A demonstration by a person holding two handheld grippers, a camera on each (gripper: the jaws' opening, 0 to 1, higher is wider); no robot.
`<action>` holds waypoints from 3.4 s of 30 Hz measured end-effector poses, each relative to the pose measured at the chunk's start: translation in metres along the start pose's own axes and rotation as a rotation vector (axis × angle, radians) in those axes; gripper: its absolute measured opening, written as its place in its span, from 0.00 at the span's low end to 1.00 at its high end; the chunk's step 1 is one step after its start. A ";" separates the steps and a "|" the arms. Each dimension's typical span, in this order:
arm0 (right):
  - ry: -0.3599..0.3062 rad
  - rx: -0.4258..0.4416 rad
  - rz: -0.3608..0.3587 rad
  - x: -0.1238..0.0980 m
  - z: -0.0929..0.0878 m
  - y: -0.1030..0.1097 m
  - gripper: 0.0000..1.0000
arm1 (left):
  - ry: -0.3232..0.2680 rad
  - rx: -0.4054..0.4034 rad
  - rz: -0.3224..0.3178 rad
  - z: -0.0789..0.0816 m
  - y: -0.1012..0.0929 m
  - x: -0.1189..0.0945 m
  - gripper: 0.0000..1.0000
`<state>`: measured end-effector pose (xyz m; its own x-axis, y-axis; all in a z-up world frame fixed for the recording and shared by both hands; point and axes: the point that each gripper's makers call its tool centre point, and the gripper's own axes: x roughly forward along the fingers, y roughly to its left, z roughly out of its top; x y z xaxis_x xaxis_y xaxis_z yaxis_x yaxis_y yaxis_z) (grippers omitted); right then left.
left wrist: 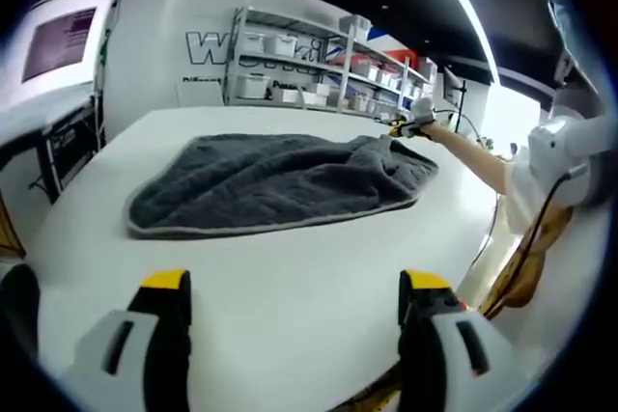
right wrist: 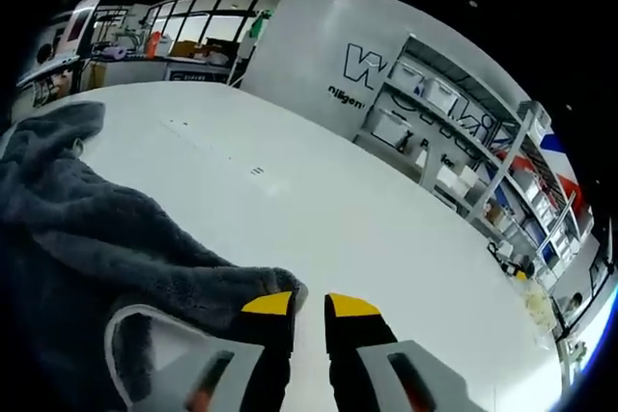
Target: Fold the towel on the table until its edges align and the towel forms a compact rectangular stack.
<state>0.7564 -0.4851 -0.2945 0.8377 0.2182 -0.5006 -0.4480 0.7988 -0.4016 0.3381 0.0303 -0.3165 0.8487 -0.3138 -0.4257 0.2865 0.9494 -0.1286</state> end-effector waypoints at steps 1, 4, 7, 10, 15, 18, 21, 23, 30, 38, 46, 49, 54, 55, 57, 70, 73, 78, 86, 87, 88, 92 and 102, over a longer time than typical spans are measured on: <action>-0.004 0.001 0.000 -0.001 0.001 -0.001 0.13 | 0.000 0.000 0.000 0.000 0.000 0.000 0.93; -0.013 -0.004 0.009 -0.006 0.003 0.001 0.13 | -0.003 0.000 -0.002 0.000 0.000 0.001 0.93; -0.034 -0.008 0.009 -0.012 0.007 0.002 0.14 | -0.003 0.001 -0.008 0.000 -0.001 0.003 0.93; -0.059 -0.011 0.034 -0.022 0.010 0.011 0.15 | -0.006 0.003 -0.015 0.000 -0.003 0.004 0.93; -0.081 -0.019 0.057 -0.036 0.012 0.020 0.18 | -0.006 0.000 -0.013 0.000 -0.002 0.003 0.93; -0.103 -0.014 0.067 -0.044 0.015 0.024 0.18 | -0.009 0.000 -0.012 0.000 -0.002 0.004 0.93; -0.114 -0.015 0.085 -0.050 0.016 0.030 0.20 | -0.011 0.002 -0.015 0.001 -0.003 0.004 0.93; -0.124 -0.020 0.095 -0.055 0.016 0.035 0.23 | -0.013 0.003 -0.016 0.001 -0.003 0.003 0.93; -0.146 -0.030 0.147 -0.067 0.015 0.053 0.28 | -0.009 0.002 -0.017 0.000 -0.003 0.004 0.93; -0.199 -0.041 0.202 -0.083 0.019 0.069 0.35 | -0.008 0.002 -0.020 0.000 -0.004 0.005 0.93; -0.207 -0.039 0.262 -0.098 0.012 0.084 0.47 | -0.008 0.004 -0.018 0.000 -0.004 0.005 0.93; -0.196 -0.038 0.284 -0.105 0.007 0.093 0.52 | -0.006 0.005 -0.017 0.000 -0.003 0.005 0.93; -0.190 -0.055 0.331 -0.117 0.000 0.107 0.58 | -0.007 0.008 -0.021 0.001 -0.005 0.006 0.93; -0.186 -0.063 0.339 -0.120 -0.002 0.111 0.59 | -0.006 0.008 -0.020 0.001 -0.005 0.006 0.93; -0.188 -0.066 0.350 -0.125 -0.004 0.114 0.60 | -0.005 0.006 -0.018 0.002 -0.004 0.007 0.93; -0.208 0.034 0.411 -0.152 -0.019 0.128 0.75 | -0.001 0.005 -0.023 0.002 -0.004 0.010 0.93; -0.197 0.027 0.409 -0.155 -0.026 0.128 0.77 | 0.003 0.008 -0.028 0.002 -0.005 0.011 0.93; -0.197 0.055 0.406 -0.163 -0.032 0.126 0.82 | 0.005 0.012 -0.032 0.003 -0.006 0.013 0.93; -0.192 0.067 0.424 -0.176 -0.037 0.132 0.86 | 0.008 0.008 -0.035 0.002 -0.007 0.016 0.93; -0.184 0.058 0.429 -0.177 -0.039 0.133 0.87 | 0.008 0.008 -0.035 0.002 -0.007 0.016 0.93; -0.164 0.041 0.431 -0.178 -0.043 0.135 0.87 | 0.008 0.008 -0.035 0.002 -0.007 0.017 0.93; -0.135 0.019 0.431 -0.180 -0.051 0.138 0.91 | 0.009 0.011 -0.039 0.002 -0.008 0.017 0.93; -0.095 0.021 0.461 -0.187 -0.064 0.149 0.99 | 0.008 0.011 -0.043 0.002 -0.010 0.018 0.93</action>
<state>0.5131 -0.4429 -0.3095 0.5784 0.6023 -0.5502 -0.7745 0.6173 -0.1383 0.3511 0.0157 -0.3214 0.8318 -0.3543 -0.4273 0.3276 0.9348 -0.1375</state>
